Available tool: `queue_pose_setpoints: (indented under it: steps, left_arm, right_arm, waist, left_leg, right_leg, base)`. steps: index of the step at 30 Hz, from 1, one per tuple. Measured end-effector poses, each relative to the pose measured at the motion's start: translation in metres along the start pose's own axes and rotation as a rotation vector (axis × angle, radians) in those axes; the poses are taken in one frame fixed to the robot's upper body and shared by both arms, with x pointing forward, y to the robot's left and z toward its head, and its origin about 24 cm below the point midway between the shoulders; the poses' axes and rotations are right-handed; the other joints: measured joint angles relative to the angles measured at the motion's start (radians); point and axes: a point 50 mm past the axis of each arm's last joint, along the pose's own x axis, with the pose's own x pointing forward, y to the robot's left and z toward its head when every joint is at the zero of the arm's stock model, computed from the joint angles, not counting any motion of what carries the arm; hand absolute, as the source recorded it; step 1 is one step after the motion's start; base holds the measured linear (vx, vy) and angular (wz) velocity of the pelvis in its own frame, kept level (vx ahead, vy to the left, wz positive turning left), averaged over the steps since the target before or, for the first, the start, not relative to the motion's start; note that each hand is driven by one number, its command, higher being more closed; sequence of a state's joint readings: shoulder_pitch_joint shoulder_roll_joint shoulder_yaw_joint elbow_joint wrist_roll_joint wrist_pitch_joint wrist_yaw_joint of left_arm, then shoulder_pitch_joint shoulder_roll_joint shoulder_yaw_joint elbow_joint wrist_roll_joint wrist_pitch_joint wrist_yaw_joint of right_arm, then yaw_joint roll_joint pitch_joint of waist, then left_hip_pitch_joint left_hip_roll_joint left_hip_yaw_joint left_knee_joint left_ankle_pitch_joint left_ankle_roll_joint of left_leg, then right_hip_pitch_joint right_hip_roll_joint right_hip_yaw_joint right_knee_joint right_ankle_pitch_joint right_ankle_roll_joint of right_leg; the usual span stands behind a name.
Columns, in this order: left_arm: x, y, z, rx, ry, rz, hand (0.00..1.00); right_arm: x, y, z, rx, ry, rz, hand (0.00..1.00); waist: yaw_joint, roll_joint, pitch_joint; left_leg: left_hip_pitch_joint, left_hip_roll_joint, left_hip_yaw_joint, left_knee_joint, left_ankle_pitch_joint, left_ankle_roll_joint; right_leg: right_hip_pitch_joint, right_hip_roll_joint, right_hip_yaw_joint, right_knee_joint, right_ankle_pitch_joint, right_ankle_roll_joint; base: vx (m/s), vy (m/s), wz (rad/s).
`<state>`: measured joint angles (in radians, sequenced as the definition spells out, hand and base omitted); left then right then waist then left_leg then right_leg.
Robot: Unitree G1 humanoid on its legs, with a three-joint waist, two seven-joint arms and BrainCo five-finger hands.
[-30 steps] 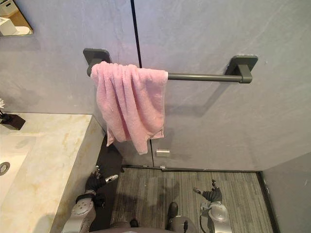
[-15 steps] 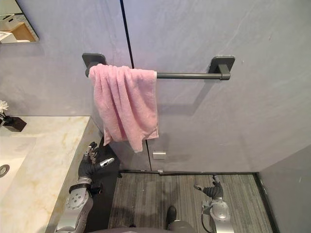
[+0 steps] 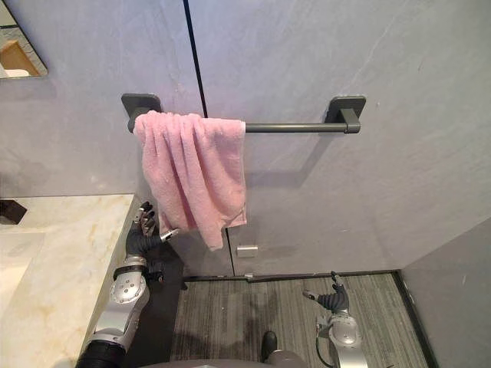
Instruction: Organize washtable
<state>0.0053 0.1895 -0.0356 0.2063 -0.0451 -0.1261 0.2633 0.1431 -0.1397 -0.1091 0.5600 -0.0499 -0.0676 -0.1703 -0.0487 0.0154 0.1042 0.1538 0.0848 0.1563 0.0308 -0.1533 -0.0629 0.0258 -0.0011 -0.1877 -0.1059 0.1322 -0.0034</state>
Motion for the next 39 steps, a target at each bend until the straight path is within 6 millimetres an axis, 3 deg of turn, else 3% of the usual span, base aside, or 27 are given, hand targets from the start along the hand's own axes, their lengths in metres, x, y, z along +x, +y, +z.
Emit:
queue_pose_setpoints:
  steps: [12, 19, 26, 34, 39]
  left_arm:
    - [0.018, -0.007, 0.015, 0.021, -0.052, -0.067, 1.0]
    - [0.021, -0.004, 0.021, 0.027, -0.076, -0.064, 1.0]
    - [0.021, -0.007, 0.022, 0.0, -0.081, -0.068, 1.0]
    - [0.019, -0.012, 0.023, -0.048, -0.086, -0.075, 1.0]
    - [0.018, -0.016, 0.024, -0.077, -0.088, -0.087, 1.0]
  right_arm:
    - [0.004, 0.007, 0.037, -0.025, -0.151, 0.058, 0.0]
    - [0.003, 0.02, 0.102, -0.065, -0.407, 0.143, 0.0]
    - [-0.004, 0.037, 0.153, -0.127, -0.611, 0.274, 0.0]
    - [-0.013, 0.057, 0.201, -0.101, -0.775, 0.37, 0.0]
    - [-0.016, 0.064, 0.215, -0.072, -0.812, 0.394, 0.0]
  waist:
    - [-0.026, 0.0, 0.0]
    - [-0.024, 0.0, 0.0]
    - [-0.007, -0.005, 0.001]
    - [0.022, -0.028, 0.008]
    - [0.037, -0.028, 0.009]
  left_leg:
    - [-0.008, -0.001, 0.021, -0.016, 0.0, 0.0]
    - [-0.018, -0.009, 0.015, -0.016, 0.0, 0.0]
    - [-0.038, -0.017, -0.017, 0.005, 0.01, 0.015]
    - [-0.078, -0.022, -0.053, 0.027, 0.014, 0.022]
    - [-0.109, -0.019, -0.068, 0.039, 0.018, 0.017]
  right_leg:
    - [-0.034, 0.003, 0.021, 0.0, 0.001, 0.002]
    - [-0.044, 0.001, 0.022, 0.0, 0.003, 0.003]
    - [-0.043, -0.014, 0.024, 0.0, 0.018, 0.004]
    - [-0.053, -0.028, -0.002, -0.001, 0.035, -0.001]
    - [-0.071, -0.028, -0.013, -0.001, 0.037, -0.004]
  base:
    - [0.01, 0.02, -0.05]
    - [0.0, 0.019, 0.0]
    - [-0.03, 0.018, 0.03]
    - [-0.09, 0.006, 0.12]
    - [-0.04, -0.002, 0.08]
